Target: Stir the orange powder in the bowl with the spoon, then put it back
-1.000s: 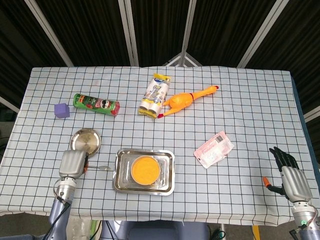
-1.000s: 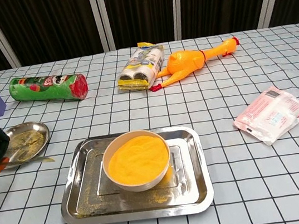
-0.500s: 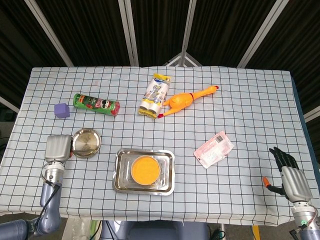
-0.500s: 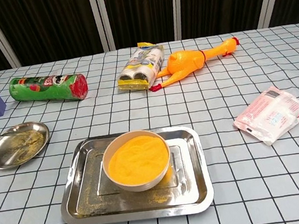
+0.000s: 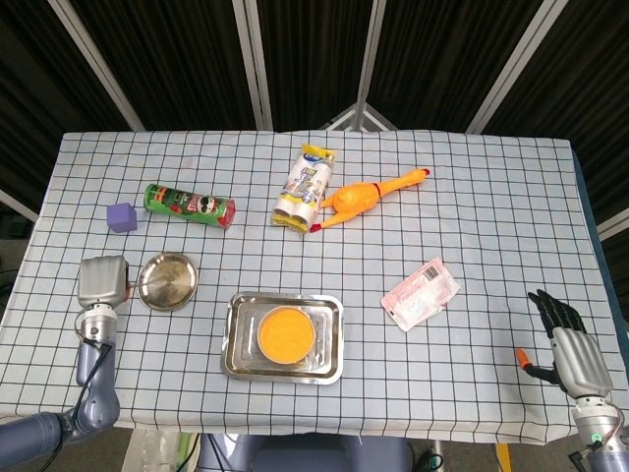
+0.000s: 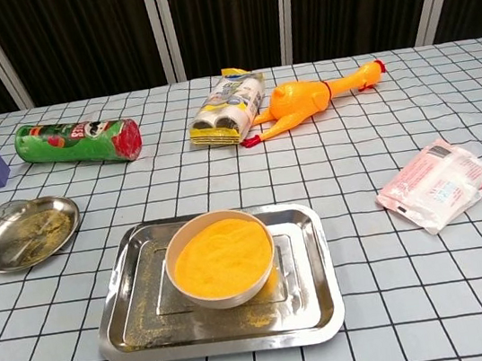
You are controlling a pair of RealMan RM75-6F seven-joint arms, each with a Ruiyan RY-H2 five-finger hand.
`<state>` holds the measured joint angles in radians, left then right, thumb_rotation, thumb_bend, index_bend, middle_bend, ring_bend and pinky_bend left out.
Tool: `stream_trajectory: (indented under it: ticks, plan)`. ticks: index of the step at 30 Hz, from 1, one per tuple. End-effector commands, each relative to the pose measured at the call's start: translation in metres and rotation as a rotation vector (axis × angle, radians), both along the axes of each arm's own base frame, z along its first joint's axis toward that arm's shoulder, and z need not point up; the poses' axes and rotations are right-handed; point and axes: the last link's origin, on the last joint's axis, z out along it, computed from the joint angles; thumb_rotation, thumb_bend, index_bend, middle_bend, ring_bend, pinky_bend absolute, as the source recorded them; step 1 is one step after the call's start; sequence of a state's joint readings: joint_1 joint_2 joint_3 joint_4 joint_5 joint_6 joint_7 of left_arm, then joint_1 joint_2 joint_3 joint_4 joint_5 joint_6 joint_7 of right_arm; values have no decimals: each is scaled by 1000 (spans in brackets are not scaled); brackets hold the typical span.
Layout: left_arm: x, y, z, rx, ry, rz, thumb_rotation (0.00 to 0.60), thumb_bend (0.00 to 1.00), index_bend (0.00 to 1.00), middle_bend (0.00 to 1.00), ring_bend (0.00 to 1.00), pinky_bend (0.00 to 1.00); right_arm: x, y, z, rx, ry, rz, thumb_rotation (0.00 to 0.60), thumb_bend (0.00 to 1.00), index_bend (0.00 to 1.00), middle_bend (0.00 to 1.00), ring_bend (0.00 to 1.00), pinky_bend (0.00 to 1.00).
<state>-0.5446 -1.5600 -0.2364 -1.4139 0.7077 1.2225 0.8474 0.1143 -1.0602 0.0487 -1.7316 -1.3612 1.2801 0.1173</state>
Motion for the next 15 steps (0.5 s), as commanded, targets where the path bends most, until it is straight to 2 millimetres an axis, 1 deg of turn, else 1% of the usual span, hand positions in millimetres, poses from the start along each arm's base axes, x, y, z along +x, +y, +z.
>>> stream_trajectory:
  ticks: [1, 5, 7, 10, 13, 15]
  plan:
    - [3, 5, -3, 1, -14, 4, 600, 445, 603, 908, 884, 917, 0, 0, 0, 0, 0, -1, 600, 405, 0, 0, 0, 0]
    - [3, 6, -3, 2, -15, 5, 600, 341, 525, 873, 875, 914, 0, 0, 1, -1, -1, -2, 600, 405, 0, 0, 0, 0]
    - [4, 5, -1, 6, -21, 1, 600, 315, 493, 862, 873, 914, 0, 0, 1, -2, -2, -2, 600, 405, 0, 0, 0, 0]
    - [4, 3, 7, 21, -46, -8, 600, 310, 456, 859, 873, 914, 0, 0, 1, -2, -2, -1, 600, 405, 0, 0, 0, 0]
    - [4, -1, 16, 38, -78, -17, 600, 309, 443, 856, 871, 913, 0, 0, 1, -2, -3, 0, 600, 404, 0, 0, 0, 0]
    - [3, -5, 23, 45, -97, -25, 600, 304, 424, 838, 857, 903, 0, 0, 1, -3, -4, -1, 600, 404, 0, 0, 0, 0]
